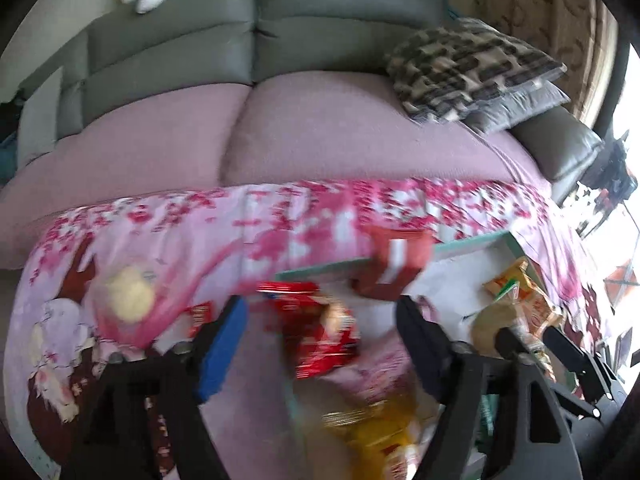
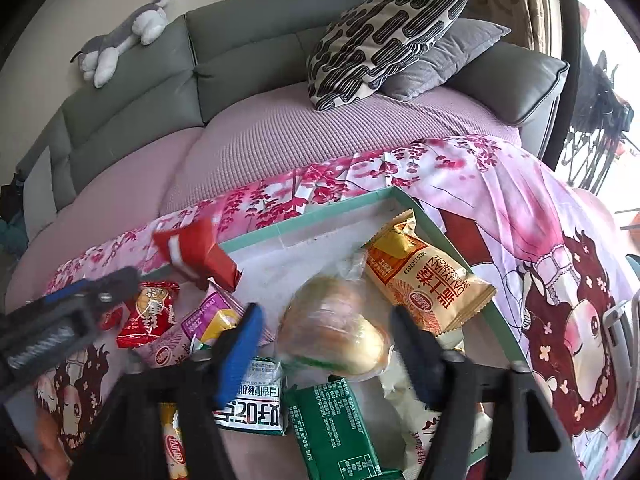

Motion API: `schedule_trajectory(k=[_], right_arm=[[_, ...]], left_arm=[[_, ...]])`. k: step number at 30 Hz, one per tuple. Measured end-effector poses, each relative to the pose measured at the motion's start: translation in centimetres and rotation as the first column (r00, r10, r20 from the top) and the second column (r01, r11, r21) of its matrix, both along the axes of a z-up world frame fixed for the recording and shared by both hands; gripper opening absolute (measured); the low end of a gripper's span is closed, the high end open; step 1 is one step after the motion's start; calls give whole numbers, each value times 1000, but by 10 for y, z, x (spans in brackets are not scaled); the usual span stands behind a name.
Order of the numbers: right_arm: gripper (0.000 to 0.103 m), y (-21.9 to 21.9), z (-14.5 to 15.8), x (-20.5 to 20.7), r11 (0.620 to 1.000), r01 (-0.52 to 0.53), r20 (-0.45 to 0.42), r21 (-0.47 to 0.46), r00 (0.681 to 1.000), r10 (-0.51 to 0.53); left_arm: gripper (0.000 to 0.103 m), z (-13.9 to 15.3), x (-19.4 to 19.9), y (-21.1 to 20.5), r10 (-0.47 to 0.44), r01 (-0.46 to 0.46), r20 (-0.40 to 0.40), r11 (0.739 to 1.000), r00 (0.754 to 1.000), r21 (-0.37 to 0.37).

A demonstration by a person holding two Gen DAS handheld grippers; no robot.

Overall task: Organize snacks
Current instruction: 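Move both open tools back toward the bread bun bag and red candy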

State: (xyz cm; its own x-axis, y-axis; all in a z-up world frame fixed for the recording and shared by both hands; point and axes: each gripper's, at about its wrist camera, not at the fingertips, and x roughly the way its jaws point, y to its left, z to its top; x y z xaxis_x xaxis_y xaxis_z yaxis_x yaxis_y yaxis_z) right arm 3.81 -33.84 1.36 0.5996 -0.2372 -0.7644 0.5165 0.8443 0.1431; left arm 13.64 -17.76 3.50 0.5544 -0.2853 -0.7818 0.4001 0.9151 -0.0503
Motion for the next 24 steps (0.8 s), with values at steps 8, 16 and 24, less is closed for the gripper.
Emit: schedule_trajectory(k=[8,16,24], right_arm=[[103,14,10,3,999,-12,21,-46,1000,13],[103,65,37,22,991,-131,141,-32,981,134],[101,144,39,64,942,-336,167,-22,927,335]], left_arm=[[95,4,16,82,212,-210,48,977,976,-41],[97,-9,38,166,364,-363,11,931,931,-40],[97,-24,55,198,344,-349,-61,932,937,-96]])
